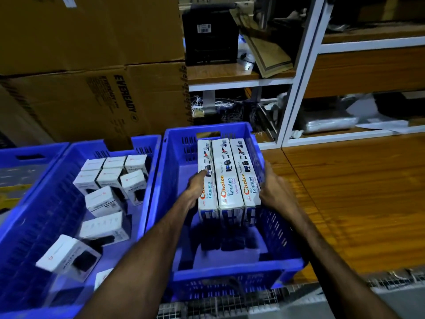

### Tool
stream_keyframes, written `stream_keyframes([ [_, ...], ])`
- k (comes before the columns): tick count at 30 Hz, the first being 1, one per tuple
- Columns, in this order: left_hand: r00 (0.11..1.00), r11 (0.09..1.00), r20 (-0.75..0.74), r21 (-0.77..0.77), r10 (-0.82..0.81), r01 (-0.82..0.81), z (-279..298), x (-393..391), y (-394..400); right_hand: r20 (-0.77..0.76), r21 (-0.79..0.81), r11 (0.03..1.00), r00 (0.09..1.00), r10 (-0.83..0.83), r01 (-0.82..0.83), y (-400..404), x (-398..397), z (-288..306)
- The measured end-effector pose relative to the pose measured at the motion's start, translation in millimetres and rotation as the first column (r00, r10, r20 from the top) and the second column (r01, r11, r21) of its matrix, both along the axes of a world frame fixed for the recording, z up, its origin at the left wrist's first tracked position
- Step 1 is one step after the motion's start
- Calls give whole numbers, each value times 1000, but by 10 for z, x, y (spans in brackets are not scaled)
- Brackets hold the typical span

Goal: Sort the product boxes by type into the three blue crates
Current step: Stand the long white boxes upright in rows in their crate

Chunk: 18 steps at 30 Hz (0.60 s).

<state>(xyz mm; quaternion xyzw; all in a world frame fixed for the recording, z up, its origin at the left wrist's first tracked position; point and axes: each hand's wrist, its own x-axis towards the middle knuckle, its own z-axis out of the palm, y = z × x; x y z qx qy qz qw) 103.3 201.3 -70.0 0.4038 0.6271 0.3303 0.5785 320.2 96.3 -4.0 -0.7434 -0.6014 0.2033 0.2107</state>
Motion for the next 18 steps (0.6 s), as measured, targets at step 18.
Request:
stream_keyframes([
  [18,989,990,-60,34,-138,140,157,-69,-58,-100,-8,999,994,34,-35,50,55,33],
])
